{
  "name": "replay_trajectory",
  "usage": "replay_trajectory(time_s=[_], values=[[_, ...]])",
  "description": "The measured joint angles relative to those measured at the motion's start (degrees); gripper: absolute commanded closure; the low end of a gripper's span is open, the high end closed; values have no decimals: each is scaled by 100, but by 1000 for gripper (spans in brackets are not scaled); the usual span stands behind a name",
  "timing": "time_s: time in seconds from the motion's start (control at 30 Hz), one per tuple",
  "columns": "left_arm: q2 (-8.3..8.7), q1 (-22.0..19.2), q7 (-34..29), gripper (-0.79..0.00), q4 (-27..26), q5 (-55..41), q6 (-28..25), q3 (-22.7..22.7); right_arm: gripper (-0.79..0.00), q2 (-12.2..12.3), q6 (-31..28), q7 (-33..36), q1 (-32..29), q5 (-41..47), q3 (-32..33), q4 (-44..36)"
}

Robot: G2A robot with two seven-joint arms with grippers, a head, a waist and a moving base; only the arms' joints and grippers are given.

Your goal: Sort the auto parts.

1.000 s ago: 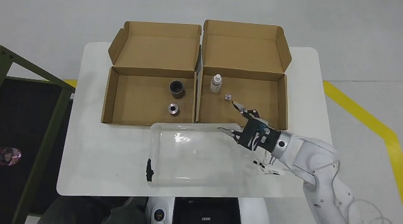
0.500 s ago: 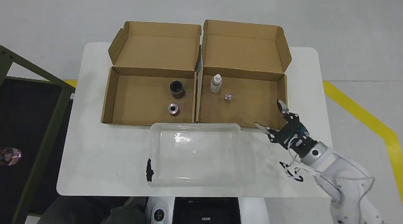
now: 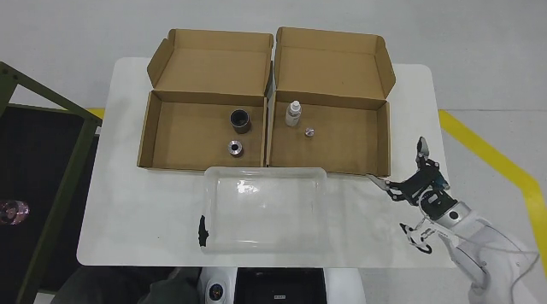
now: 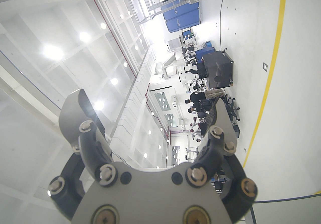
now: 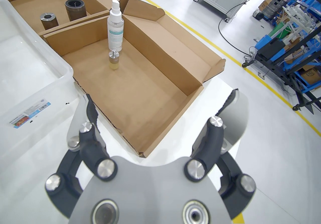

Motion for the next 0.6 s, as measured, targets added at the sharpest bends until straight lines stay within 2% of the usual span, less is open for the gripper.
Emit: replay_trajectory(time_s=[0.6], values=[[0,0,0,-784,0,0,0,0,-785,3,26,-37,-17,29,7,40]])
